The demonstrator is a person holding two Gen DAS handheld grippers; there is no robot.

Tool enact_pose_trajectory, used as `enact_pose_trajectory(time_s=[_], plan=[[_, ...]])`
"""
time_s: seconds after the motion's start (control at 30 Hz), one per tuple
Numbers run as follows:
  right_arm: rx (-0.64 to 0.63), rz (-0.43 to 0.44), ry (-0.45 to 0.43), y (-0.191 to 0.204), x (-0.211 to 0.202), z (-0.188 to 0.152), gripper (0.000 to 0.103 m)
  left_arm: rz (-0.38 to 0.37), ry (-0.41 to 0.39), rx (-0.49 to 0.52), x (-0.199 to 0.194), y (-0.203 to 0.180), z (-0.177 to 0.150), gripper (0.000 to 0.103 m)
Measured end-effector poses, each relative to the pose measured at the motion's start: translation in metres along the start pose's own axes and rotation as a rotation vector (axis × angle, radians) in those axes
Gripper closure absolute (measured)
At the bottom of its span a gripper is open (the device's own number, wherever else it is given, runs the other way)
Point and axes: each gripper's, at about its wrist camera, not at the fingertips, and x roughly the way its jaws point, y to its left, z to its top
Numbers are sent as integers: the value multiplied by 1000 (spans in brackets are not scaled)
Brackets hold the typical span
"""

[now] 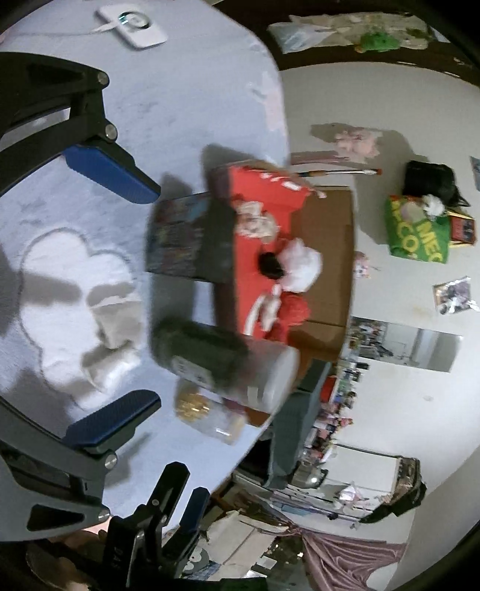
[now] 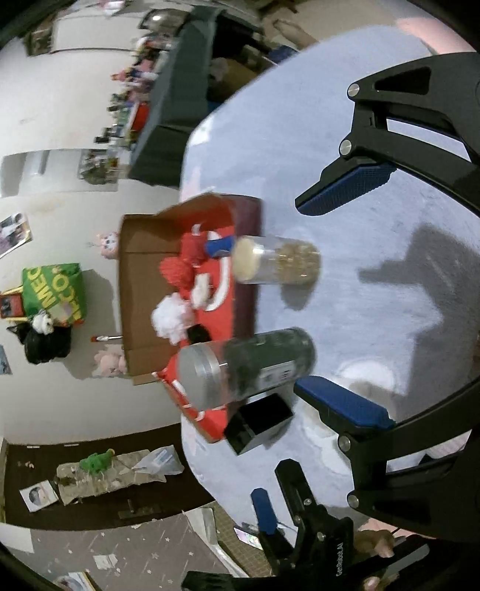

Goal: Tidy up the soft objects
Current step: 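Withdraw both open tools from the box toward the white cloths on the mat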

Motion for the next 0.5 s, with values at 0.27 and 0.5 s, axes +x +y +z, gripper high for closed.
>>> enact_pose_trajectory(time_s=[0.27,0.5], plan=[[21,28,77,0,24,-26,14,23,57,-7,13,5,-22,0],[8,94,110,14,39,-27,14,68,56,-6,9,18,-25,0]])
